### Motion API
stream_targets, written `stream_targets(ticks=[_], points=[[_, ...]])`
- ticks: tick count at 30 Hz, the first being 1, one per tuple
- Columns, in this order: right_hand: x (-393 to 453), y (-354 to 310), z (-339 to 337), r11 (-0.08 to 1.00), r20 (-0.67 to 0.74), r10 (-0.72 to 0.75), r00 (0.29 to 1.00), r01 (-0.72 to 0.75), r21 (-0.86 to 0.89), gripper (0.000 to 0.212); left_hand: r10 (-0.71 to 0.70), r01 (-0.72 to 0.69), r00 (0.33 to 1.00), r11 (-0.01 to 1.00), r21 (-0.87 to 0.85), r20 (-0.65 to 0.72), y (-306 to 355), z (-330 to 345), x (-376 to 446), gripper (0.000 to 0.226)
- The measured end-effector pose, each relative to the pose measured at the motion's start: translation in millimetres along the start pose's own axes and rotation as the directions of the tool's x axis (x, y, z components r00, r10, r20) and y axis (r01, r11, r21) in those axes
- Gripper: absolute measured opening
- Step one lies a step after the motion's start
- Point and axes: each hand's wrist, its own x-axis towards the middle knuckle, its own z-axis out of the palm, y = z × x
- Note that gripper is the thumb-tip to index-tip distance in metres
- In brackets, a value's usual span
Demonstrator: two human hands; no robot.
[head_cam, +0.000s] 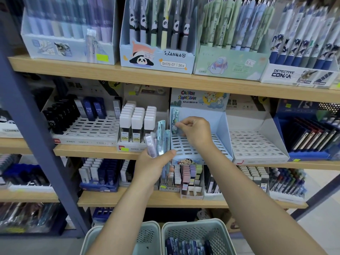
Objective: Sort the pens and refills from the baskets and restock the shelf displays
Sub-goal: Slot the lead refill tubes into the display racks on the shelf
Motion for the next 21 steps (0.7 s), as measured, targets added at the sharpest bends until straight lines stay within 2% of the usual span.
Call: stream_targets(ticks=[2,4,5,7,9,11,15,21], points=[[-11,-3,-8,0.998,-0.056,-0.033,0.998,0.030,-0.051,0.017,0.010,-0.010,1.000,1.000,0.010,0.021,3,-2,-2,0.023],[-26,-10,-18,0.999,-0.073,-0.021,0.997,0.024,0.043,0.014,0.039,-0.041,0.998,0.999,0.023,0.055,6,-4,-3,0.026],[-35,-15,-23,0.988,-0.026,0.012,1.000,-0.008,0.152,0.017,0.052,-0.055,0.996,0.998,0.028,0.078,7,-5,-3,0.027],[-54,-28,-33,0.939,0.183,0.054,0.982,-0.112,0.326,0.026,0.076,-0.081,0.989,0.996,0.036,0.125,10,-5,-4,0.025],[-68,-36,-36,0.929,0.367,0.034,0.930,-0.164,0.331,0.032,0.095,-0.100,0.980,0.995,0.019,0.173,12,-2,-5,0.022],[-75,-37,-35,0.931,0.432,0.010,0.902,-0.167,0.326,0.028,0.098,-0.096,0.976,0.995,-0.021,0.192,12,0,-6,0.019],[-73,-32,-37,0.883,0.406,0.034,0.913,-0.218,0.416,0.024,0.087,-0.075,0.976,0.995,-0.067,0.198,13,2,-10,0.015],[-69,-31,-43,0.797,0.339,0.083,0.937,-0.267,0.542,0.017,0.081,-0.076,0.981,0.996,-0.036,0.175,10,2,-8,0.017]])
